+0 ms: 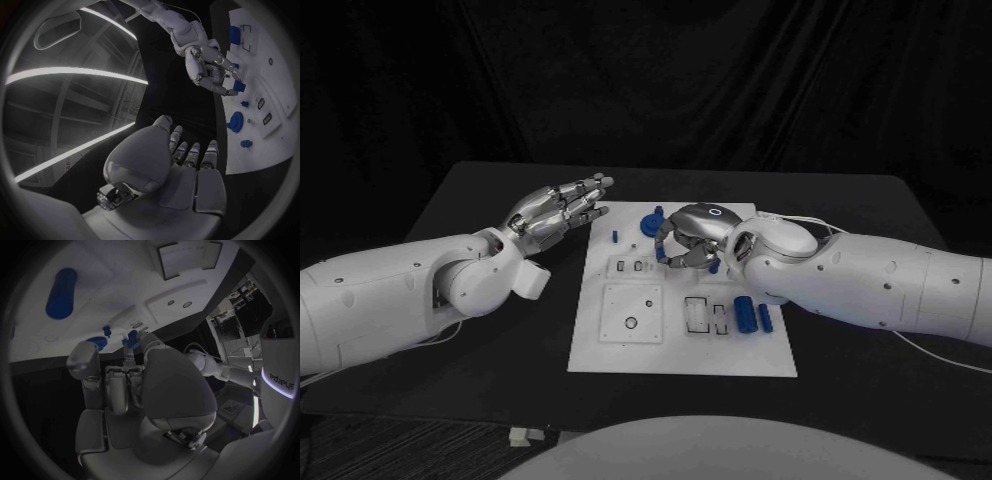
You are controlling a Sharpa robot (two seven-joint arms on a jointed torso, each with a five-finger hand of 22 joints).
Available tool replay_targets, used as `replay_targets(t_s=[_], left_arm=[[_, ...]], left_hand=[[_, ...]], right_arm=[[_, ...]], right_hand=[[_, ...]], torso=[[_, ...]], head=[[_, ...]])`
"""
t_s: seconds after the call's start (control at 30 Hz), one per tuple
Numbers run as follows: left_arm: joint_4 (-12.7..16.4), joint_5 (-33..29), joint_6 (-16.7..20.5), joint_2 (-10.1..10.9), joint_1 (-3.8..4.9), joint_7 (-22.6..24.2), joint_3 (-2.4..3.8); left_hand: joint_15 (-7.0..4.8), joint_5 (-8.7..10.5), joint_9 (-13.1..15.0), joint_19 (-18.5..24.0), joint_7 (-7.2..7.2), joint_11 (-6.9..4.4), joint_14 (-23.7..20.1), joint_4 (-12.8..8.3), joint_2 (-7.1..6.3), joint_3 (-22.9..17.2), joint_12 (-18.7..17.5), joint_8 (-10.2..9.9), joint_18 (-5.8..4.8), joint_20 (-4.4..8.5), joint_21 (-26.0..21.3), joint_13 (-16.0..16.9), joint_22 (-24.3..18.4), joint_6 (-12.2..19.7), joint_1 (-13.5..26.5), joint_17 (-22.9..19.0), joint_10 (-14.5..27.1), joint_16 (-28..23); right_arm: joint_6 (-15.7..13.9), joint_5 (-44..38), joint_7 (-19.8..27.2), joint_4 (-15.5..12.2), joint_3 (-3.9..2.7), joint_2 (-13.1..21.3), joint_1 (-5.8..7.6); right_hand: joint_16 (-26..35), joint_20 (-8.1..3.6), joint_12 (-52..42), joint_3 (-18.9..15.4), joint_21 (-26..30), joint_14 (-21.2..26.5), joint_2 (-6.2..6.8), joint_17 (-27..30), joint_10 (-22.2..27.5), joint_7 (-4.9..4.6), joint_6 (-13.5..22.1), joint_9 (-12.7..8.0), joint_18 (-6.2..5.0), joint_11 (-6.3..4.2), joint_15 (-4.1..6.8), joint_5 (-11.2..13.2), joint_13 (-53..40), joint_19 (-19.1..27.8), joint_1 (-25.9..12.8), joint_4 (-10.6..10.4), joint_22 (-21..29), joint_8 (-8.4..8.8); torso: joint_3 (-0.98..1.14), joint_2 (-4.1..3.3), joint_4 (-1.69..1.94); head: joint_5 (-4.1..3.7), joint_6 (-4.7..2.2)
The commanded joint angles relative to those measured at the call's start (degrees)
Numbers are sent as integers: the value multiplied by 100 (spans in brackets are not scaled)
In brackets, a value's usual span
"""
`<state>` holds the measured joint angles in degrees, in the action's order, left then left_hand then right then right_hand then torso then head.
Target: Assemble the parts on the task board
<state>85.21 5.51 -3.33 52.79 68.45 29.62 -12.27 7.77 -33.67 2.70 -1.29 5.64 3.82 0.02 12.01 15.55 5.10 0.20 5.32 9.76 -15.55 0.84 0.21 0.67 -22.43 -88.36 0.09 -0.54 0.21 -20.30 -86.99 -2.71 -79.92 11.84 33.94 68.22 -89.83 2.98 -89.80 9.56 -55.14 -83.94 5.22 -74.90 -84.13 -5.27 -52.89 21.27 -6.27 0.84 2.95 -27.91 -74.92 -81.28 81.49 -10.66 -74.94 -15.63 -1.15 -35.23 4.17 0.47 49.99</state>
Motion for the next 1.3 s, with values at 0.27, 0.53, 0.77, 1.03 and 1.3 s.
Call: replay_targets(t_s=[0.27, 0.53, 0.77, 1.03, 1.3], left_arm=[[13, 48, -92, 1, -10, 56, 6], [14, 49, -95, 2, -10, 55, 6], [15, 49, -95, 2, -10, 56, 6], [18, 49, -95, 0, -10, 58, 6], [15, 49, -101, -7, -10, 56, 6]], left_hand=[[54, -24, 0, -4, 38, 26, 4, -6, 4, -43, 28, 21, 52, -52, 30, 8, 6, 6, -45, -5, -3, -13], [54, -24, 0, -4, 38, 26, 4, -6, 4, -43, 28, 21, 52, -52, 30, 8, 6, 6, -45, -5, -3, -13], [54, -24, 0, -4, 38, 26, 4, -6, 4, -43, 28, 21, 52, -52, 30, 8, 6, 6, -45, -5, -3, -13], [58, -25, 0, -6, 42, 29, 5, -15, 3, -59, 28, 22, 52, -54, 32, 8, 7, 6, -47, -4, -4, -12], [58, -25, 0, -6, 42, 29, 5, -15, 3, -59, 28, 22, 52, -54, 32, 8, 7, 6, -47, -4, -4, -12]], right_arm=[[382, -139, -357, 115, -5, -146, -93], [471, -141, -369, 210, -5, -225, -118], [499, -141, -360, 267, -5, -280, -139], [548, -141, -362, 304, -5, -319, -170], [574, -141, -363, 323, -5, -346, -182]], right_hand=[[-17, 41, -20, 8, 55, -606, 25, -1510, -587, -57, -1, 8, 38, 56, -52, 0, -1508, 30, -19, 54, -711, 42], [-17, 50, -20, 17, 80, -606, 23, -1510, -587, -71, 16, 8, 34, 69, -63, -1, -1508, 34, -27, 65, -704, 58], [-17, 67, -20, 28, 87, -606, 24, -1510, -587, -89, 57, 7, 34, 86, -81, 33, -1508, 32, -47, 83, -702, 93], [-17, 86, -20, 46, 104, -606, 21, -1510, -587, -105, 117, 5, 28, 94, -92, 131, -1508, 33, -76, 115, -698, 147], [-17, 97, -20, 58, 144, -606, 28, -1510, -587, -121, 211, -7, 18, 87, -92, 265, -1508, 41, -116, 155, -689, 228]], torso=[[6, 14, 3], [0, -5, 5], [2, -3, -2], [1, 0, 0], [1, 0, -4]], head=[[90, 1], [96, 1], [111, 1], [115, 1], [108, 1]])
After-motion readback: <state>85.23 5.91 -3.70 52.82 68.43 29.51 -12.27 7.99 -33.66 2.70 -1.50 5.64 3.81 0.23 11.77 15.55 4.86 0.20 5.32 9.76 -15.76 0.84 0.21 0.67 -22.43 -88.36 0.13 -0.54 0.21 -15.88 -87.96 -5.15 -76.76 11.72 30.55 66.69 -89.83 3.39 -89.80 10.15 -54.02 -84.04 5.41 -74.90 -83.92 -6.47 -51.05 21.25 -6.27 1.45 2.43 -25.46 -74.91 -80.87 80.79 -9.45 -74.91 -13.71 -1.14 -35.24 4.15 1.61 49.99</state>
